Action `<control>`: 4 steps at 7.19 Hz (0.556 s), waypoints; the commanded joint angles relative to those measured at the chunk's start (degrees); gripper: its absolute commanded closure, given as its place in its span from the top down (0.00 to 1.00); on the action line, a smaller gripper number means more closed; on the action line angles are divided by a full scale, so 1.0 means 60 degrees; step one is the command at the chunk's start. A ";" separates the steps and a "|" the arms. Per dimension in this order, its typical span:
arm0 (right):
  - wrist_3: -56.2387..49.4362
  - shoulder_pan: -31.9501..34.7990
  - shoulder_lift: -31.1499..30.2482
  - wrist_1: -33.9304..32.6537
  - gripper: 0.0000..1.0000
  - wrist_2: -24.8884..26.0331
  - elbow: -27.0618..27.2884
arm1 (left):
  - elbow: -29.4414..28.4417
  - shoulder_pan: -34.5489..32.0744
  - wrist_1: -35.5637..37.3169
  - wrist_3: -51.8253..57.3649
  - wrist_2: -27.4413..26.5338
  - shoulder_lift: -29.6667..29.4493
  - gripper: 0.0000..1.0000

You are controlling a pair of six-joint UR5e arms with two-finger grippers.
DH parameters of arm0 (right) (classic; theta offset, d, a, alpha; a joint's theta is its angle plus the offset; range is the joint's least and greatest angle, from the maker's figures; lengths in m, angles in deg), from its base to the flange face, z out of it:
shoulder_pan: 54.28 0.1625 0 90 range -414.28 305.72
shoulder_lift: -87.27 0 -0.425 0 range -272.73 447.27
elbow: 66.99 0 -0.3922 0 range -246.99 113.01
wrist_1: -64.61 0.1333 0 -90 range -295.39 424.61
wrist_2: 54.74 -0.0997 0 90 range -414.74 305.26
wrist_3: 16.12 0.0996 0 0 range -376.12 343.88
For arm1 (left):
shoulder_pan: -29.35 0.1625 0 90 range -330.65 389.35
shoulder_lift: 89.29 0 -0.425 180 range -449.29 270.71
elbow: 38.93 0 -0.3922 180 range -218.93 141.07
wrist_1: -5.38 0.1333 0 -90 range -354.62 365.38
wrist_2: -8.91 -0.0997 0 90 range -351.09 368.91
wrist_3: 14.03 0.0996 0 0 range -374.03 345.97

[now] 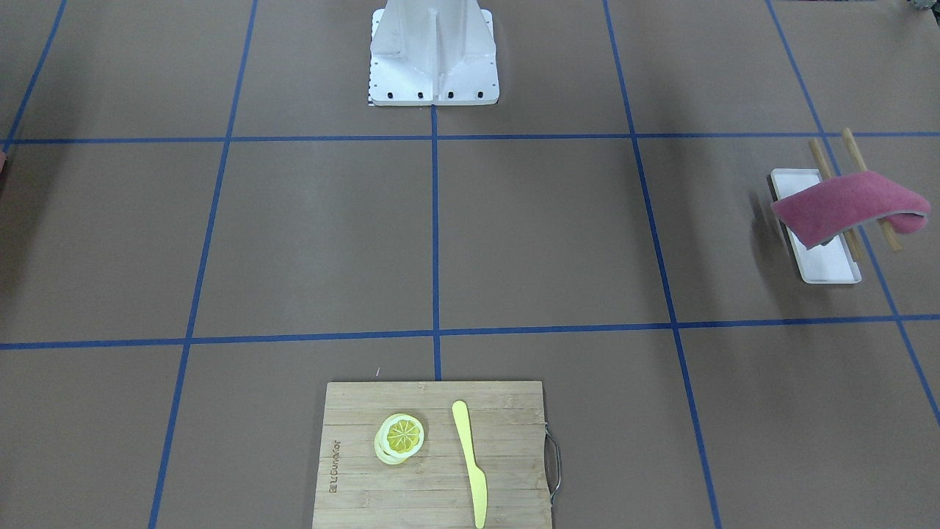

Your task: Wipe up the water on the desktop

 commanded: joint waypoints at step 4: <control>0.0022 0.0000 0.0000 0.0008 1.00 0.0029 0.0130 | 0.0160 -0.0009 -0.0015 0.0015 0.0015 -0.0004 0.98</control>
